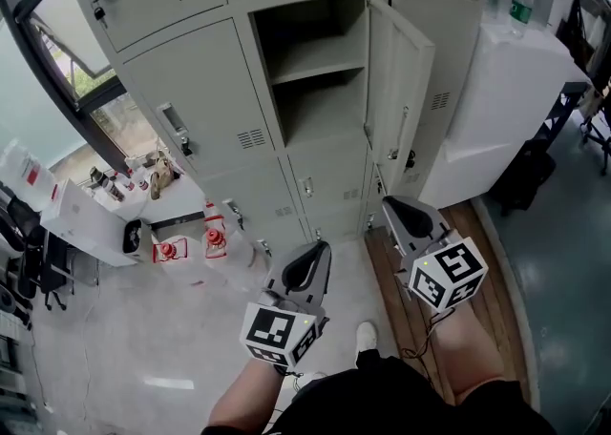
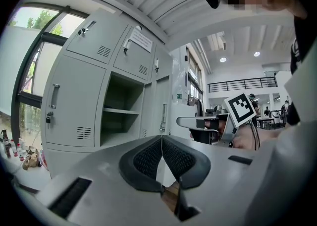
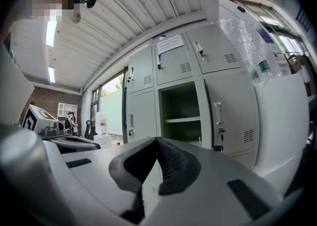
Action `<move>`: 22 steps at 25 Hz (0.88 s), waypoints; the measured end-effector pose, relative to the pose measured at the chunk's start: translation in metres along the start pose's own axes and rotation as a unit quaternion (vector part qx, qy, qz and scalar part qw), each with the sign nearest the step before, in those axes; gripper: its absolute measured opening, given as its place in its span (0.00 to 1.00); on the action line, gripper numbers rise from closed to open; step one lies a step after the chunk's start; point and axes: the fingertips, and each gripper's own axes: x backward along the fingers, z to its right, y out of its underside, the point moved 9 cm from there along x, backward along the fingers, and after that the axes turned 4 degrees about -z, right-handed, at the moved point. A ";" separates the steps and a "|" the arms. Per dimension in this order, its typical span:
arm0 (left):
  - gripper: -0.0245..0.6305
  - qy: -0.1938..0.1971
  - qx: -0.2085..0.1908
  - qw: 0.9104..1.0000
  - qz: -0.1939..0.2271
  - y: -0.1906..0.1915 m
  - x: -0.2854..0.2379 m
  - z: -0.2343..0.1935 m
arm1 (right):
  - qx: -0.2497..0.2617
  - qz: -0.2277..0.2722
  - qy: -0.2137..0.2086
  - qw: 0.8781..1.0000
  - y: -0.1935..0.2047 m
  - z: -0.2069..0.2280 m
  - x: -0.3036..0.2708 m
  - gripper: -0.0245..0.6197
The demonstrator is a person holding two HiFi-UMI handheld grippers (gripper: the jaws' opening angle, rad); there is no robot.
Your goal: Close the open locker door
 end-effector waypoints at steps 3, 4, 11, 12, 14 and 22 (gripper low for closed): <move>0.06 0.004 -0.001 1.000 -0.001 -0.002 -0.017 0.000 | -0.004 0.005 0.011 1.000 -0.003 0.020 -0.003 0.12; 0.06 0.005 -0.001 1.000 -0.001 -0.002 -0.023 0.000 | -0.007 0.007 0.015 1.000 -0.003 0.027 -0.004 0.12; 0.06 0.007 -0.009 1.000 -0.002 -0.009 -0.050 0.000 | -0.017 0.024 0.046 0.999 -0.010 0.063 -0.009 0.12; 0.06 0.006 -0.009 1.000 -0.002 -0.010 -0.053 0.000 | -0.016 0.025 0.046 0.999 -0.011 0.067 -0.010 0.12; 0.06 0.004 -0.008 1.000 -0.001 -0.012 -0.059 0.001 | -0.014 0.028 0.045 0.998 -0.014 0.075 -0.012 0.12; 0.06 -0.007 -0.007 1.000 0.000 -0.015 -0.077 0.003 | -0.009 0.026 0.030 0.999 -0.021 0.098 -0.027 0.28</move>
